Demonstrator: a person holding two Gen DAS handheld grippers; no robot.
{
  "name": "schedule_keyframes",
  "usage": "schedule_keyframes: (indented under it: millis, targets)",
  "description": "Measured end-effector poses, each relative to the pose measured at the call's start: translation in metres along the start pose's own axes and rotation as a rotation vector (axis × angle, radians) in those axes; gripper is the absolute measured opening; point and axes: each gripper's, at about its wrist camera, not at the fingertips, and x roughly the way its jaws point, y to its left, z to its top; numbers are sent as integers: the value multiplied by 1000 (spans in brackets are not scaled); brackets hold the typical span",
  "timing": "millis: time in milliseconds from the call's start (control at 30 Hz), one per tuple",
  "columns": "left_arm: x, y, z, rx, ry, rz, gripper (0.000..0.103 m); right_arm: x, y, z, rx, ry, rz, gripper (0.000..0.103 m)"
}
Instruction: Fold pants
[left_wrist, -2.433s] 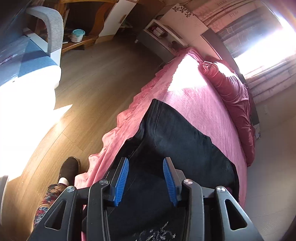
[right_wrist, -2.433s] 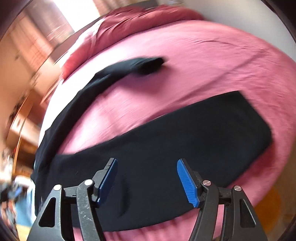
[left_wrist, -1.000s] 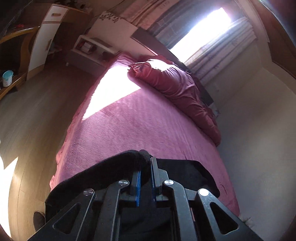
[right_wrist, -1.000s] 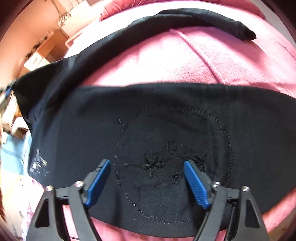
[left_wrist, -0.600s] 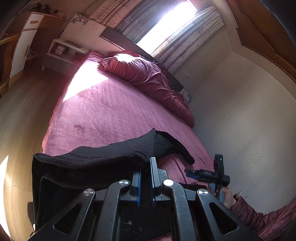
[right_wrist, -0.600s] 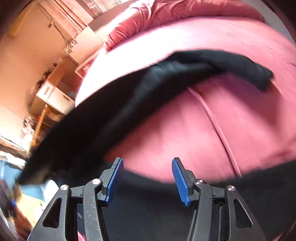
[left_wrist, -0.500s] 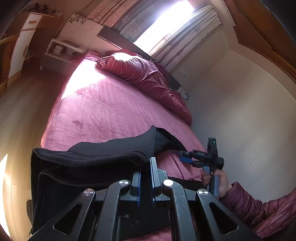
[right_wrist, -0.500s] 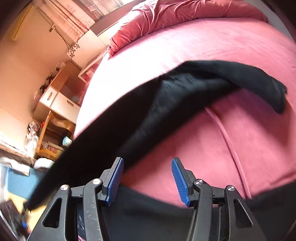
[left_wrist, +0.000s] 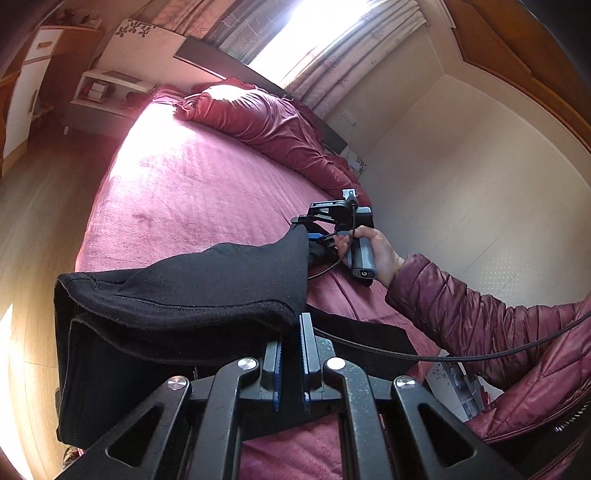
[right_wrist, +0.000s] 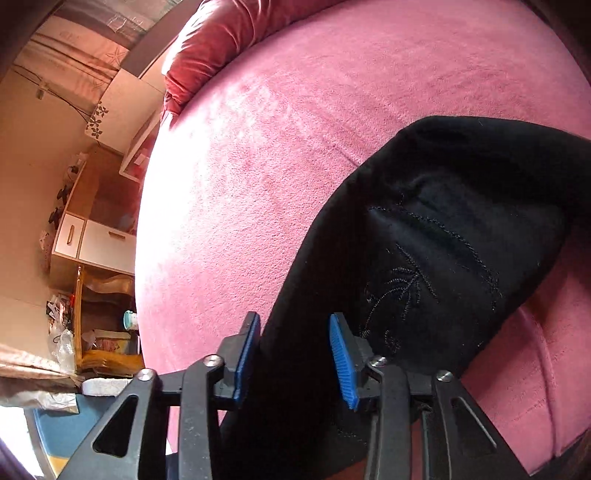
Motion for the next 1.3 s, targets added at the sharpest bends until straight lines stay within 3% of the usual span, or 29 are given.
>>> schedule_keyframes:
  millis: [33,67,200,367,467,567,633,767,867,933,1100,1300]
  targets:
    - [1,1,1,4,2,3,7,2,1,0,-24,5,-16,16]
    - [1,2,5,4,3,9,7,1,2,-1,-51,3,-24,11]
    - [0,26,41,-54,-49,70,7,-30,4,-4,-87,-41,-7,10]
    - [3,75,117,-148,-164,206,7,-105,5,-6,-91,-186,109,3]
    - [11,92,151,-155,-191,268,7,-160,3,-29,-134,-259,176,3]
    - [19,97,162,-145,-187,285,7,-191,-13,-61,-181,-267,176,3]
    - [21,91,156,-116,-178,271,7,-196,-32,-83,-192,-238,151,4]
    - [12,65,130,-45,-156,203,7,-154,-55,-101,-190,-101,76,12]
    - [2,42,103,16,-124,151,7,-134,-51,-100,-169,-59,93,43]
    - [-5,26,86,63,-102,124,7,-124,-38,-95,-150,-45,111,56]
    - [-15,2,45,107,-47,46,7,-94,4,-71,-110,-23,148,57]
    - [-18,-4,19,95,-21,8,7,-52,29,-34,-64,-2,43,57]
